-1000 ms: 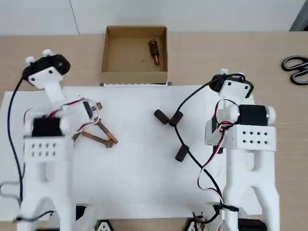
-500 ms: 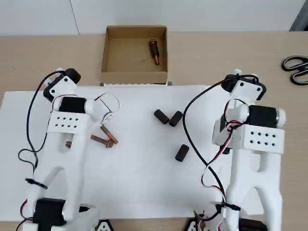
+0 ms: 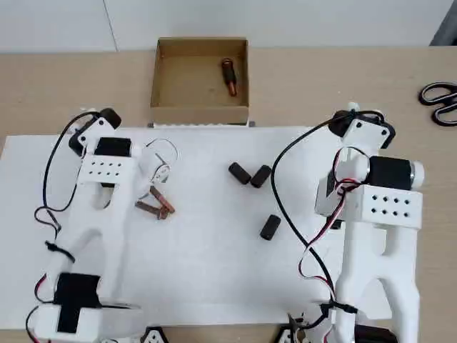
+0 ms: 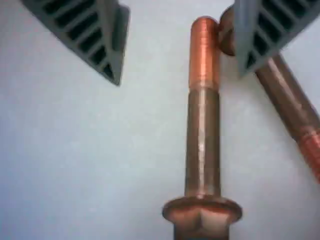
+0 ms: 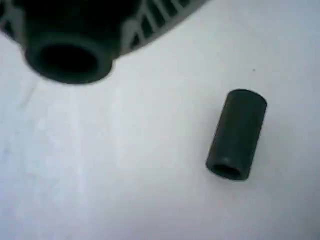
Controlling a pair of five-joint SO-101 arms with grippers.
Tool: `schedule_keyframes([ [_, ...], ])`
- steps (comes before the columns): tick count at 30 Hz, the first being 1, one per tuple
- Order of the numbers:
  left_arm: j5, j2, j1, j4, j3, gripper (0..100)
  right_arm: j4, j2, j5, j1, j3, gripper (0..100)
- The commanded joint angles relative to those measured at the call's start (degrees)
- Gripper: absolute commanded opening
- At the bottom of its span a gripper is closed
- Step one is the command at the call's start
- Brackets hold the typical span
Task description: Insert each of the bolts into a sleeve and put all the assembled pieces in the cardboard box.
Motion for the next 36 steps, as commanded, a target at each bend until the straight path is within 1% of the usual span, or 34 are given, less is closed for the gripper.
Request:
schedule_keyframes([
  [1, 0.2, 1.6, -0.4, -2.5, -2.7, 15, -1.5, -1.8, -0.7, 0.2, 0.9, 0.4],
  [10, 0.2, 10.0, -0.5, -3.1, -8.6, 15, -1.8, -1.7, -0.7, 0.3, 1.9, 0.4],
  [15, 0.2, 12.7, -0.6, -3.0, -9.5, 15, -1.8, -1.7, -0.7, 0.3, 1.9, 0.4],
  [18, 0.1, 12.7, -2.8, -2.9, -9.5, 15, -1.8, -1.6, -0.7, 0.3, 1.9, 0.4],
  [22, -0.2, 13.3, -6.0, -3.1, -9.5, 9, -2.6, -1.6, -0.7, 0.3, 1.9, 0.4],
  [26, -0.2, 13.3, -5.8, -3.2, -9.3, 4, -3.7, -1.6, -0.7, 0.0, 1.9, 0.4],
  [31, -0.2, 13.4, -4.3, -3.3, -9.3, 4, -4.5, -1.6, -0.7, 0.0, 1.9, 0.4],
  [36, -0.2, 13.4, -4.3, -6.2, -7.2, 4, -4.6, -1.6, -0.7, 0.0, 1.9, 0.4],
])
